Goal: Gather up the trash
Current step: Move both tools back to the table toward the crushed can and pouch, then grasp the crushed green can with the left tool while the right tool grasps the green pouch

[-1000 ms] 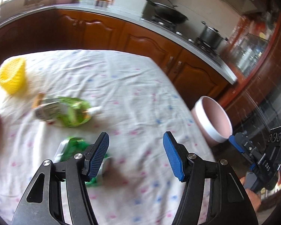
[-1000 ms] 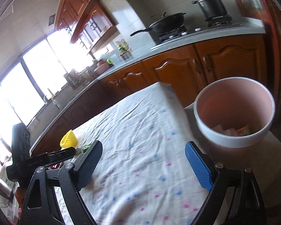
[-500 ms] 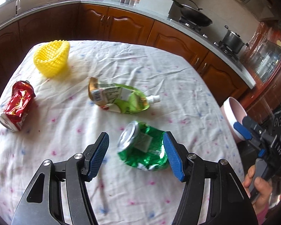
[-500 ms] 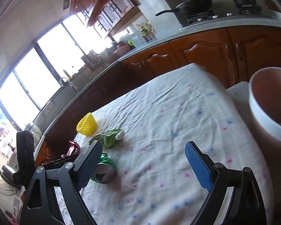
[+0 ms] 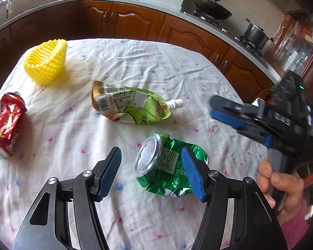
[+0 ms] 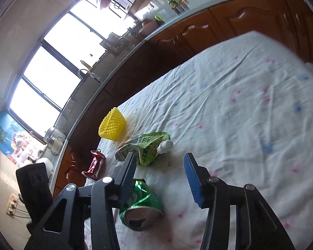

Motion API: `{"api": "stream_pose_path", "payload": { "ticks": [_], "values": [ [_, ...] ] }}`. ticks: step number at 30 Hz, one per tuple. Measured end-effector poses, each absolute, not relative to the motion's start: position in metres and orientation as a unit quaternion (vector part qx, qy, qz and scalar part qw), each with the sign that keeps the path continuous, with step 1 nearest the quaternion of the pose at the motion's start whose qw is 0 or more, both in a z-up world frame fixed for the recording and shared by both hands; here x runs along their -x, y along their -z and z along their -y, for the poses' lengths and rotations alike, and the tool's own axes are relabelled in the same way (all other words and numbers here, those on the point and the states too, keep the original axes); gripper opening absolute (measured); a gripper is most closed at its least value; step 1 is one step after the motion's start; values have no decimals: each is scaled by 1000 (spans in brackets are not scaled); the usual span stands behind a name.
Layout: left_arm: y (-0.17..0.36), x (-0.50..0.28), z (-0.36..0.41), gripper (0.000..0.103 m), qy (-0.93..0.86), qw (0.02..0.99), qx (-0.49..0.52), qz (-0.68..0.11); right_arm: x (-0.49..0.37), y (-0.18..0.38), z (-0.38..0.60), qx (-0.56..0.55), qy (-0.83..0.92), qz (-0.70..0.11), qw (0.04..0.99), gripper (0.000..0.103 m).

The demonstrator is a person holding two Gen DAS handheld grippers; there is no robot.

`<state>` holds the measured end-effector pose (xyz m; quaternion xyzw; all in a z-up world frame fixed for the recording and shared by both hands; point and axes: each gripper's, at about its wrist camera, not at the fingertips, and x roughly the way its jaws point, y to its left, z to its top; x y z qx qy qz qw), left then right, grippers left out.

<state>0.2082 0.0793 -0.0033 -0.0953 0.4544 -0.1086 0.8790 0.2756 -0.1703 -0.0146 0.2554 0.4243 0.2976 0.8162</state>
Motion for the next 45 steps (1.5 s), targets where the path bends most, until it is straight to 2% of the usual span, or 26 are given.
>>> {"api": "stream_pose_path", "payload": {
  "ticks": [6, 8, 10, 12, 18, 19, 21, 33, 45],
  "values": [
    [13, -217, -75, 60, 123, 871, 94, -466, -304, 41, 151, -292, -308, -467, 776, 43],
    [15, -219, -75, 55, 126, 869, 95, -469, -310, 48, 147, -303, -308, -476, 766, 42],
    [18, -221, -74, 43, 131, 865, 96, -474, -316, 53, 142, -306, -307, -480, 763, 42],
    [21, -222, -73, 38, 136, 863, 96, -477, -321, 56, 138, -308, -309, -482, 760, 42],
    [22, -222, -72, 26, 148, 862, 101, -475, -329, 62, 131, -315, -305, -478, 761, 28],
    [21, -222, -71, 22, 148, 862, 100, -474, -330, 63, 131, -315, -303, -479, 761, 21],
    [19, -221, -71, 13, 149, 864, 100, -470, -331, 65, 133, -318, -305, -479, 759, 19],
    [-2, -210, -73, 12, 137, 881, 103, -441, -293, 14, 199, -286, -263, -383, 838, 18],
    [-34, -208, -47, 12, 150, 896, 114, -402, -225, -39, 267, -171, -180, -311, 917, 18]
  ]
}}
